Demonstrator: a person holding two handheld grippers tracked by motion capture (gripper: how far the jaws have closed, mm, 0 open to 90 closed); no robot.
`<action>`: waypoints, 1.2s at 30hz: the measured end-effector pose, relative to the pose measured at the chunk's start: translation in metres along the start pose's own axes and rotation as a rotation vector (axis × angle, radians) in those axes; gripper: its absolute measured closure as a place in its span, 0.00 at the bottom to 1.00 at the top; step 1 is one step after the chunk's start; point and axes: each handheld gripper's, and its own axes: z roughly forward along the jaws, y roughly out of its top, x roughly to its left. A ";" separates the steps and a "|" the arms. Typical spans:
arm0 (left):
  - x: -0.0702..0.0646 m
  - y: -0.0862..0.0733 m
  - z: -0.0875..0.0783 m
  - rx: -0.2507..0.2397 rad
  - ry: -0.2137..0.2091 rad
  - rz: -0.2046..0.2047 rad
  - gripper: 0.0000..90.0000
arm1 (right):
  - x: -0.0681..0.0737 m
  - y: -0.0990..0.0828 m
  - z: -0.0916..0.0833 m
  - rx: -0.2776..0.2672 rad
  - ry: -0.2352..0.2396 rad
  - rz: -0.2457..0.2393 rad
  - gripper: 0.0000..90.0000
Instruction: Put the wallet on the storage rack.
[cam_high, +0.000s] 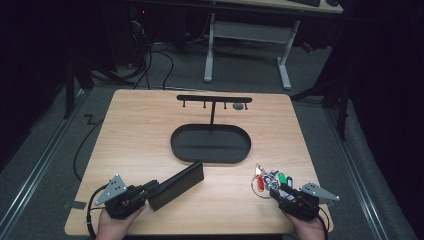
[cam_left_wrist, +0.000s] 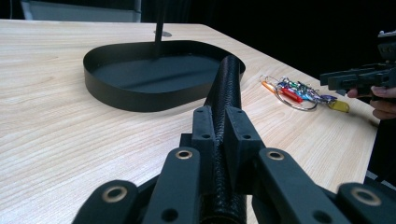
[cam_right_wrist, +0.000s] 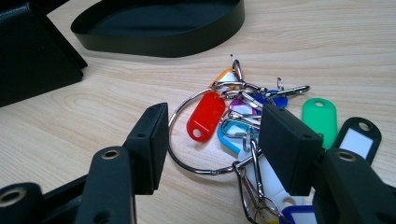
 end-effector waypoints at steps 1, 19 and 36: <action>0.000 0.000 0.000 0.000 -0.001 0.001 0.90 | 0.001 0.000 0.000 0.000 0.000 -0.003 0.48; -0.013 -0.003 0.011 0.132 0.084 0.166 0.61 | 0.001 0.000 -0.001 -0.006 -0.004 -0.001 0.48; -0.030 0.039 0.032 0.500 0.119 0.319 0.71 | 0.001 0.001 0.003 -0.004 0.038 -0.003 0.48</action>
